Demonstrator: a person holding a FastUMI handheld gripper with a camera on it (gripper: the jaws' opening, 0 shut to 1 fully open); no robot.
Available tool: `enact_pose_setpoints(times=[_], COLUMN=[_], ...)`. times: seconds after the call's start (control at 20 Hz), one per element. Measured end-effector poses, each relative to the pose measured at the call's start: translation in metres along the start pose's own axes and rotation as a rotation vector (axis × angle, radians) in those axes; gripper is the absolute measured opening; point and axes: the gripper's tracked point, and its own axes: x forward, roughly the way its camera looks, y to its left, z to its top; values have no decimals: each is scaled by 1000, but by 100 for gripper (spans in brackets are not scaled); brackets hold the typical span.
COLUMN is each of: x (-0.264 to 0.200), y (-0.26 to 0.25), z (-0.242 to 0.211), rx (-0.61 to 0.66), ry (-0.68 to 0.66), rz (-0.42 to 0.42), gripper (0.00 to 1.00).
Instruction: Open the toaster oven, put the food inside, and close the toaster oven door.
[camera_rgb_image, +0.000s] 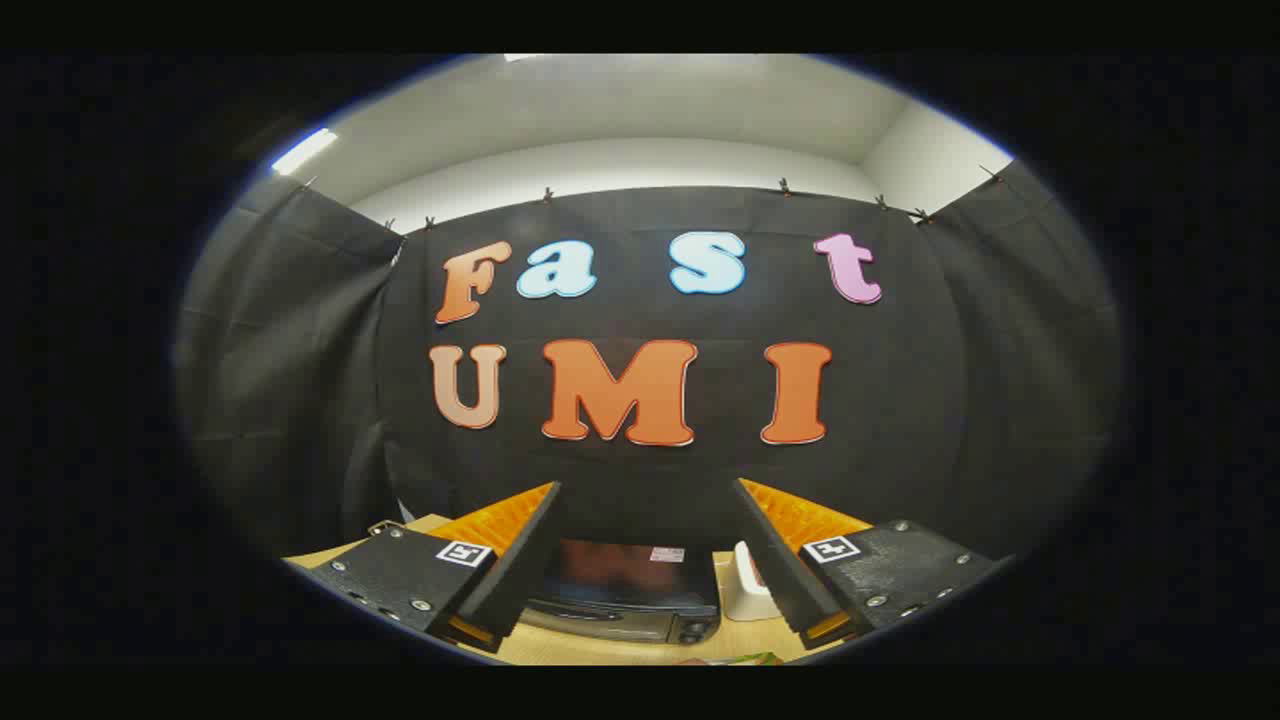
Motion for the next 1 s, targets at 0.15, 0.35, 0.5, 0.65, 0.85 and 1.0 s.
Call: enact_pose_setpoints(times=[0.15, 0.35, 0.5, 0.65, 0.85, 1.0], x=[-1, -2, -4, -3, -4, 0], y=[-4, -8, -12, -13, -8, 1], z=[2, -6, -8, -9, -13, -30], rx=[-5, -8, -7, 1, 0, -4], ry=[-11, 8, 21, 25, 36, 82], rz=[-7, -6, -13, -16, -11, 7], gripper=[97, 97, 97, 97, 97, 97])
